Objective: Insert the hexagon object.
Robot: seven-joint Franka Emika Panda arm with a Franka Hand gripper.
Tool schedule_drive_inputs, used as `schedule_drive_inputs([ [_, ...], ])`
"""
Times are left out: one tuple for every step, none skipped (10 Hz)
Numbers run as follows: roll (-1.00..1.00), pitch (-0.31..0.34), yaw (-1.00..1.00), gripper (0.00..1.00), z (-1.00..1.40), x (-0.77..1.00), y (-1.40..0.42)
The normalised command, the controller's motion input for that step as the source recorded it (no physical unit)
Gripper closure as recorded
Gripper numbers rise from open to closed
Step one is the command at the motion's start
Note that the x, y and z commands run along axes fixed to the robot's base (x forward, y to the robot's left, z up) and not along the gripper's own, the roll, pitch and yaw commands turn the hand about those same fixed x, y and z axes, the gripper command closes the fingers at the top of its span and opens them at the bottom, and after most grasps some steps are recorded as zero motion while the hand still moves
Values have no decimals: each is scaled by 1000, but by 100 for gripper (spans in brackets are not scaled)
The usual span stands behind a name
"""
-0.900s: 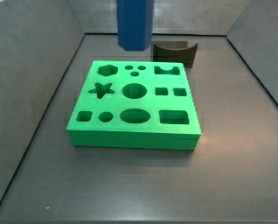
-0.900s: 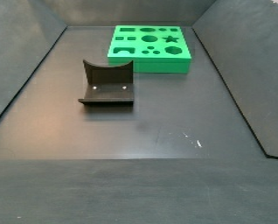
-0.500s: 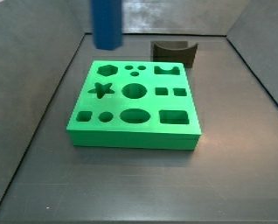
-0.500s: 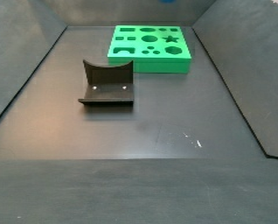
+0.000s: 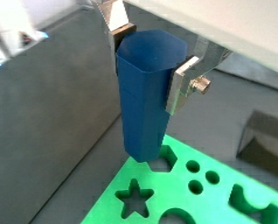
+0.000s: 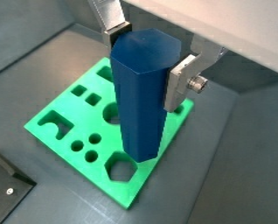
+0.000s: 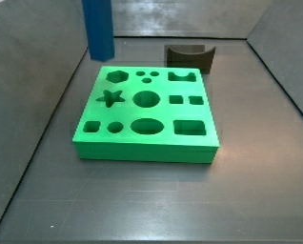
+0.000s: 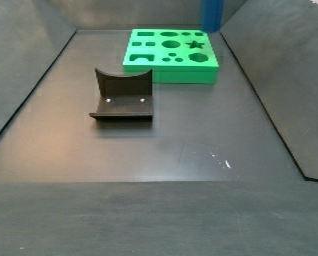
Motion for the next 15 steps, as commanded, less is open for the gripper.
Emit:
schedule_drive_inputs([
  [0, -84, -891, 100, -631, 0, 137],
  [0, -81, -829, 100, -637, 0, 211],
  [0, -10, -689, 100, -683, 0, 363],
  [0, 0, -534, 100, -543, 20, 497],
  [-34, 13, -151, 100, -151, 80, 323],
  [-37, 0, 0, 100, -189, 140, 63],
  [-124, -16, -114, 100, -246, 303, 0],
  [-93, -3, -154, 100, -277, 411, -69],
  [-77, 0, -166, 100, -297, 511, -74],
  [-21, 0, -206, 100, -403, 500, 0],
  [-9, -19, -117, 100, -383, 200, -77],
  [-74, -164, 20, 100, -423, -14, -206],
  [-73, -204, 29, 100, -443, -86, -271],
  [0, -161, 49, 100, -431, 0, -357],
  [0, -74, 0, 100, -351, 0, -283],
])
